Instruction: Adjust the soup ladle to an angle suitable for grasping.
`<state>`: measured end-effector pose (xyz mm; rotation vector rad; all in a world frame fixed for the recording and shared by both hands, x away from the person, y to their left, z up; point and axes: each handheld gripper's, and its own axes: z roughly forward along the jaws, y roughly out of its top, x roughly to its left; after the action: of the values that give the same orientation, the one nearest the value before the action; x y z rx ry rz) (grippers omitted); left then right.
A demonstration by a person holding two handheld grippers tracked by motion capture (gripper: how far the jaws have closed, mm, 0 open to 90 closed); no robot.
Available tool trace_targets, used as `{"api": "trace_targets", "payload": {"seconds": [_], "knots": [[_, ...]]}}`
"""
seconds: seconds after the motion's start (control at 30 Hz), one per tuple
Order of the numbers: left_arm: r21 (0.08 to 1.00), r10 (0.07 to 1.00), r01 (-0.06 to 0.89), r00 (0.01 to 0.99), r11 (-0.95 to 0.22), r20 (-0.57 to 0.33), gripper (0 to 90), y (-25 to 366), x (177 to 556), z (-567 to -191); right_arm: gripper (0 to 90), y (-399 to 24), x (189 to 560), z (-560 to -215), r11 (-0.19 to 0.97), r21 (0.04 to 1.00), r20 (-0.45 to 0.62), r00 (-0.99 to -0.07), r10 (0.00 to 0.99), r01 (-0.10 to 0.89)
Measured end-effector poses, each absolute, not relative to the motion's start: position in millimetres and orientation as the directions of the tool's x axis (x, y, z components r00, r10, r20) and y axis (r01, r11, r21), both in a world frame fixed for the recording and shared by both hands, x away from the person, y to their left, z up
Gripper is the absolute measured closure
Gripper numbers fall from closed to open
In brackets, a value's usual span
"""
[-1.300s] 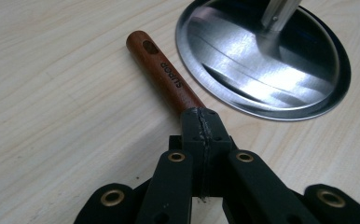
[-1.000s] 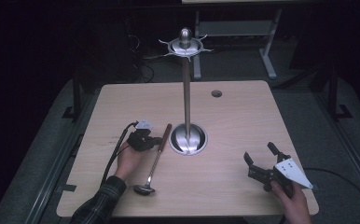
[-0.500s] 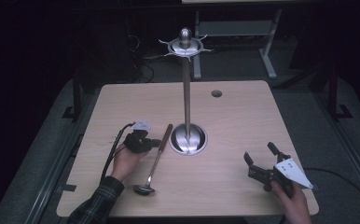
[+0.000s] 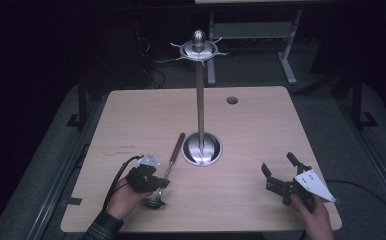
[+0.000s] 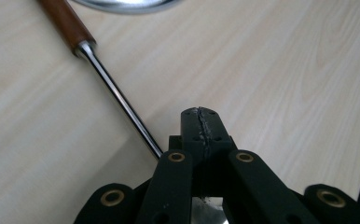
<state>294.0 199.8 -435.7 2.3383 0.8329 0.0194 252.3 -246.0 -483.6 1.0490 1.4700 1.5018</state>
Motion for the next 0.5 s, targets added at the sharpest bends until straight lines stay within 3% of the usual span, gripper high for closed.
{"api": "trace_targets", "payload": {"seconds": [0.5], "knots": [[0.517,0.566,0.560,0.808,-0.647,-0.167,90.0,198.4,297.2,-446.0,6.0,-245.8,252.0,-483.6,-0.035,0.999,0.040,-0.365,0.930,0.019]]}}
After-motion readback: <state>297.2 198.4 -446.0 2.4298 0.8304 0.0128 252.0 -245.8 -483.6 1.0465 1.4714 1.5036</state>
